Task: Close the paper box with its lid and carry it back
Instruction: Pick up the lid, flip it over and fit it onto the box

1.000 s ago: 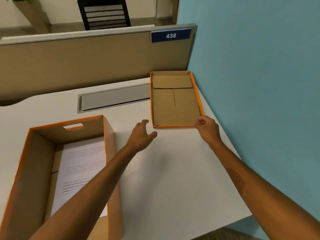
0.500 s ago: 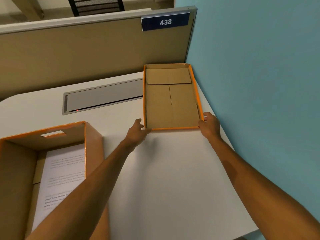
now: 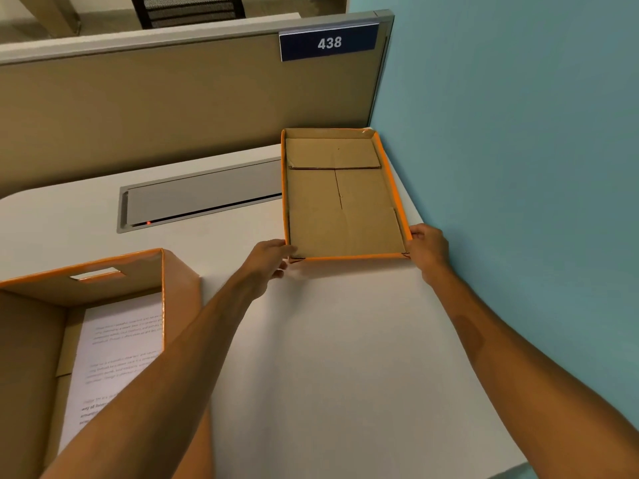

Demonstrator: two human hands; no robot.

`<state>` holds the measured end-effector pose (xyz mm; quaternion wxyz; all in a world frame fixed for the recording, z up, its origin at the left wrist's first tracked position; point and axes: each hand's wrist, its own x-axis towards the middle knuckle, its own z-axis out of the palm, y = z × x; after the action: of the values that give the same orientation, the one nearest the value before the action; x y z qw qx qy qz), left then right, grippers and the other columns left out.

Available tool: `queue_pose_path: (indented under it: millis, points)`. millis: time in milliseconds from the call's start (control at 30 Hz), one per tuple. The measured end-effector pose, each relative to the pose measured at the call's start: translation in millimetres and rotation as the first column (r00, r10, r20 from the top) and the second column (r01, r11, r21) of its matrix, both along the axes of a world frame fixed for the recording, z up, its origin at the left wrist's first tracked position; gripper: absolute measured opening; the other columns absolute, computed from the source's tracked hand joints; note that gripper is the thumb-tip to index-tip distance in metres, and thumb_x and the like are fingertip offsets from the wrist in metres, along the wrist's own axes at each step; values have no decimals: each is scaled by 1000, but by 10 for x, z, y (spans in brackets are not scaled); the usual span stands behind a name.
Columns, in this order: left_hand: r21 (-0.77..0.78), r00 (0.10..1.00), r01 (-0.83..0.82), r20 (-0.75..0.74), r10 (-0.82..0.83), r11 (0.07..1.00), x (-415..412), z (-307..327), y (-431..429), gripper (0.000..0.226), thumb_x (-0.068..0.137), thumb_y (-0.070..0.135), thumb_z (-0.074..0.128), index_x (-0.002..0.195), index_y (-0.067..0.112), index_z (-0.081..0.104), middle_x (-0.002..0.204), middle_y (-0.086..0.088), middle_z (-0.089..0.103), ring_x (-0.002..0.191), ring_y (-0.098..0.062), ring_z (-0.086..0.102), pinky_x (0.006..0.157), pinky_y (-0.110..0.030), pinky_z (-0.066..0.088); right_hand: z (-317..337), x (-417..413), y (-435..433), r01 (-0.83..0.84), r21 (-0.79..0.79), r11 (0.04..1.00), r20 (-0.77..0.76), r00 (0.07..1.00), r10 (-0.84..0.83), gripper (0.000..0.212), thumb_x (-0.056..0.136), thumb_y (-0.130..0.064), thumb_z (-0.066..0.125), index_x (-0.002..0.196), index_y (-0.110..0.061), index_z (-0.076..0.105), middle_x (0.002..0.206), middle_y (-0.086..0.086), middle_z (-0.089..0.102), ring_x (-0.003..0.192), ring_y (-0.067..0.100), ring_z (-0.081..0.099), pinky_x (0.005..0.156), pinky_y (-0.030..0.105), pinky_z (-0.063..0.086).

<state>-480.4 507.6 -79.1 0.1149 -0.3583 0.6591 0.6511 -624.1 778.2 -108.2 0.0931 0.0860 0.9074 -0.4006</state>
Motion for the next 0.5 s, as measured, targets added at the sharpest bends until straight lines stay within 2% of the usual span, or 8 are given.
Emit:
queue_pose_path:
  millis: [100,167,233,300,400,500]
  points:
    - [64,999,-35,-30,37,997,38,36,-51,25,93,13,59,117,9,63,112,-12,66,93,-25,60,80,-37,54,30,42,52,28,-49,998,33,999,-26,29,82,4,53,87,-15,73,91,8,74,85,31,70,75,49,61]
    - [199,992,-94,-66,109,975,84,82,-77,19,93,4,58,111,6,61,117,-16,67,100,-29,66,85,-42,59,67,104,65,49,-93,994,66,997,-43,32,81,4,53,82,-21,71,91,7,75,86,31,71,75,49,61]
    - [330,985,-116,-84,151,937,152,160,-89,18,90,-6,57,105,4,55,115,-19,66,98,-33,70,81,-43,61,109,185,71,48,-145,988,94,995,-35,35,80,7,52,81,-23,71,91,8,75,87,32,71,74,49,62]
    - [376,984,-95,-102,143,922,225,239,-112,22,86,-11,59,102,4,54,112,-21,66,92,-33,73,78,-42,62,153,266,78,41,-193,980,111,994,-20,38,81,10,51,81,-23,71,93,10,74,86,31,72,71,46,63]
    - [417,985,-32,-143,100,908,361,394,-142,34,82,-12,58,114,2,58,116,-22,69,93,-33,73,84,-42,60,242,410,62,25,-261,965,134,991,11,37,85,12,51,89,-18,72,96,12,74,86,31,72,64,39,62]
    - [455,975,0,-198,102,890,529,562,-166,46,79,-11,57,123,5,56,120,-21,69,102,-39,70,90,-48,57,352,601,6,-10,-314,949,145,988,58,36,88,11,51,92,-19,71,99,12,73,85,29,71,65,39,62]
